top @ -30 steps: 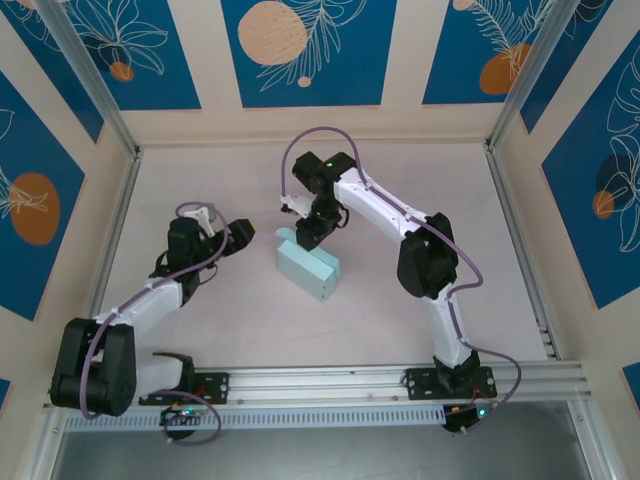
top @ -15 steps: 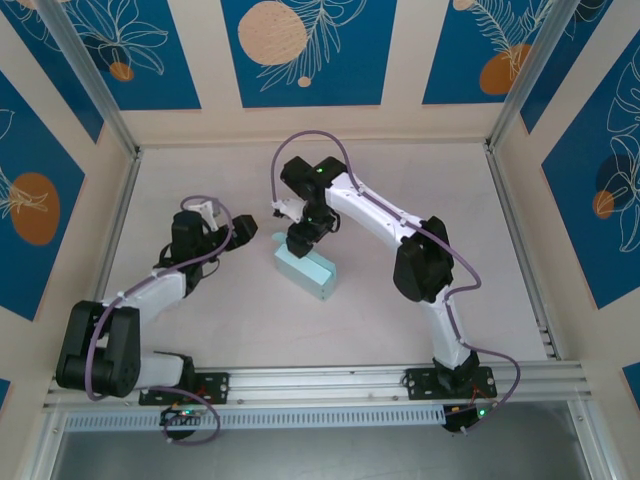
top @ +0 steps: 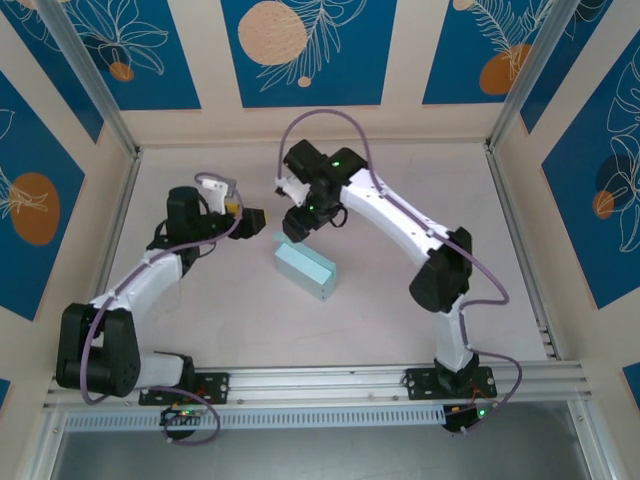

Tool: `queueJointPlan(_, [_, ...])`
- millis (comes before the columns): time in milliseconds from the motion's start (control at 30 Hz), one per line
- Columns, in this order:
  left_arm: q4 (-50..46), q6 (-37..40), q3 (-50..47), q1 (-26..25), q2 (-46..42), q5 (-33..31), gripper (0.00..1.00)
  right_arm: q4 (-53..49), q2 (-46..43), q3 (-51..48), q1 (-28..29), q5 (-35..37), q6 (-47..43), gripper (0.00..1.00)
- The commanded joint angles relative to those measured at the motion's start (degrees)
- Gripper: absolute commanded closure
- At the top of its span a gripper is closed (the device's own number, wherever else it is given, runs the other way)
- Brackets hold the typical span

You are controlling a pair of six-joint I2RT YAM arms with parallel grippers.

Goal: Fold the paper box

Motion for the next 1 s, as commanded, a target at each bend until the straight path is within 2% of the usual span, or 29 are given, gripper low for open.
queueJointPlan(0, [-15.02, 23.04, 5.35, -0.15, 0.55, 14.44, 0.06, 2.36, -9.63, -6.16, -0.35, 4.07, 11.63, 0.4])
queueJointPlan(100, [-27.56, 34.51, 10.96, -0.16, 2.03, 18.64, 0.06, 4.68, -16.41, -15.23, 0.03, 5.83, 18.03, 0.41])
queueJointPlan(167, [-34.96, 40.47, 14.51, -0.1, 4.17, 18.26, 0.06, 5.95, -20.78, -21.84, 0.59, 7.12, 22.47, 0.41])
queueJointPlan(300, [-43.44, 43.38, 20.84, -0.14, 10.15, 16.67, 0.08, 6.64, -26.15, -31.38, 1.39, 8.18, 31.4, 0.43])
queueJointPlan(400, [-48.71, 43.77, 25.5, -0.55, 14.84, 16.33, 0.17, 8.31, -29.29, -35.93, 3.23, 8.7, 35.84, 0.43])
queueJointPlan(533, [-50.19, 45.5, 26.64, -2.18, 16.29, 15.0, 0.23, 8.93, -30.39, -37.54, 6.02, 9.68, 38.84, 0.44])
queueJointPlan(633, [-51.03, 47.18, 27.73, -3.47, 17.15, 14.32, 0.24, 8.65, -29.36, -37.96, 7.29, 10.06, 40.27, 0.44])
queueJointPlan(733, [-52.37, 47.14, 30.17, -4.75, 19.37, 11.44, 0.27, 8.15, -27.56, -38.23, 7.36, 10.71, 41.82, 0.45])
queueJointPlan(967, [-55.1, 47.14, 33.88, -7.45, 23.33, 5.34, 0.29, 8.9, -25.27, -37.06, 7.0, 11.12, 41.98, 0.47])
